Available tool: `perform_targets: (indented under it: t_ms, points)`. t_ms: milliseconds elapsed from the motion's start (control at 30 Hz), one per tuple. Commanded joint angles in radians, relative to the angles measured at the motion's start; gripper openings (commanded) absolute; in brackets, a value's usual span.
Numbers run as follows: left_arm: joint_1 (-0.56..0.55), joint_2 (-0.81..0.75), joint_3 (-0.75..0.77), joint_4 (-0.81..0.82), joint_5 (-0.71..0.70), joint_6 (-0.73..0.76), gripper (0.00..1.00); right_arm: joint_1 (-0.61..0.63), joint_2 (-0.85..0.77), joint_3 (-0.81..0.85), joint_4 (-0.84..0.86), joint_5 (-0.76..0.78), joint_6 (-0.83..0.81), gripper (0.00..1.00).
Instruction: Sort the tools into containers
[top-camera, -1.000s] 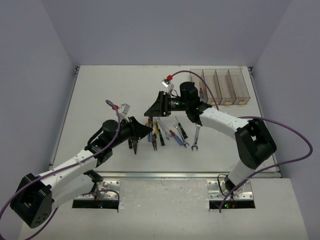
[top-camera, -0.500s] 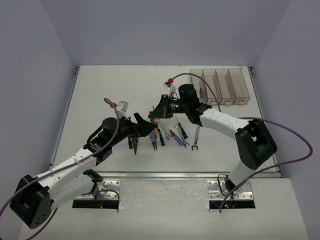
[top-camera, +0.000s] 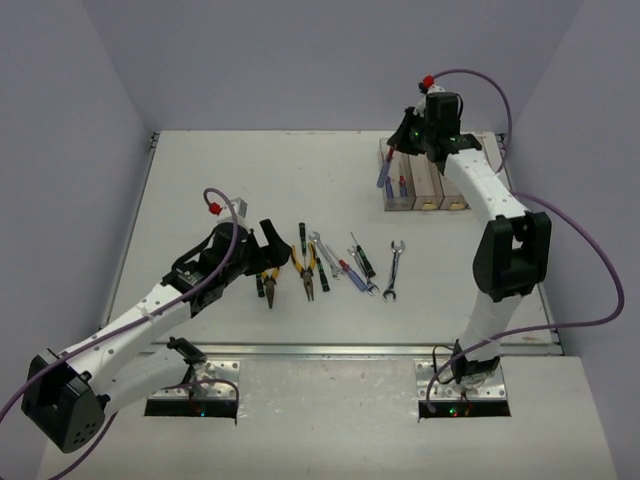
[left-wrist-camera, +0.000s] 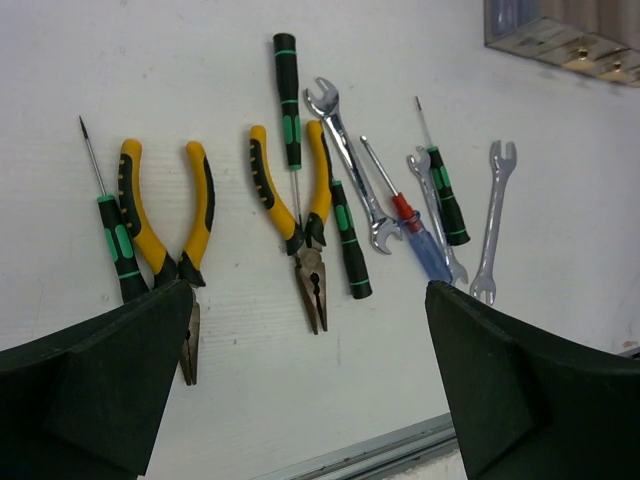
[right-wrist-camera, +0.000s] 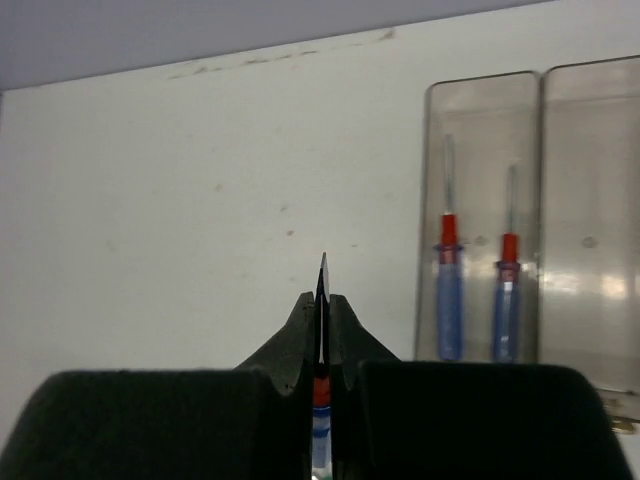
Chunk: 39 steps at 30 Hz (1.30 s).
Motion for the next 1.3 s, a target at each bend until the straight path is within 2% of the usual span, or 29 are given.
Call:
perform_targets:
  t_ms: [0,100,233,367,467,500,600,700,767,867,900,1033,1267]
  points:
    - [-0.004,0.037,0.049,-0.049,0.035,0.049,1.0,-0.011,0.176,0.297,-0.2,0.19,-0.184,0.0]
    - [-0.004,0.047,0.094,-0.134,0.032,0.082,1.0,-0.028,0.269,0.417,-0.247,0.219,-0.229,0.0]
    - [-0.004,0.02,0.202,-0.228,-0.005,0.105,1.0,-0.033,0.344,0.453,-0.262,0.221,-0.275,0.0]
    - [-0.004,0.001,0.3,-0.332,-0.068,0.17,1.0,-0.033,0.352,0.411,-0.274,0.176,-0.264,0.17]
    - [-0.005,-0.011,0.324,-0.36,-0.129,0.21,1.0,-0.032,0.349,0.421,-0.304,0.15,-0.251,0.38]
    - [-0.004,-0.018,0.331,-0.383,-0.18,0.236,1.0,-0.031,0.345,0.444,-0.333,0.15,-0.244,0.55]
    - [-0.005,-0.039,0.313,-0.395,-0.272,0.251,1.0,-0.027,0.306,0.47,-0.378,0.159,-0.231,0.62]
    - [-0.004,-0.079,0.25,-0.378,-0.409,0.223,1.0,0.019,0.167,0.36,-0.396,0.164,-0.179,0.62]
    - [-0.004,-0.107,0.233,-0.382,-0.465,0.193,1.0,0.087,0.011,0.175,-0.365,0.173,-0.164,0.61]
    - [-0.004,-0.143,0.236,-0.39,-0.493,0.177,1.0,0.195,-0.149,-0.156,-0.229,0.181,-0.141,0.51]
    - [-0.004,-0.154,0.234,-0.39,-0.502,0.177,1.0,0.224,-0.175,-0.159,-0.217,0.181,-0.138,0.46]
    - [-0.004,-0.188,0.211,-0.361,-0.465,0.191,1.0,0.413,-0.194,-0.321,-0.254,0.242,-0.166,0.38]
    - [-0.003,-0.15,0.213,-0.355,-0.438,0.207,1.0,0.507,-0.147,-0.416,-0.264,0.196,-0.201,0.37]
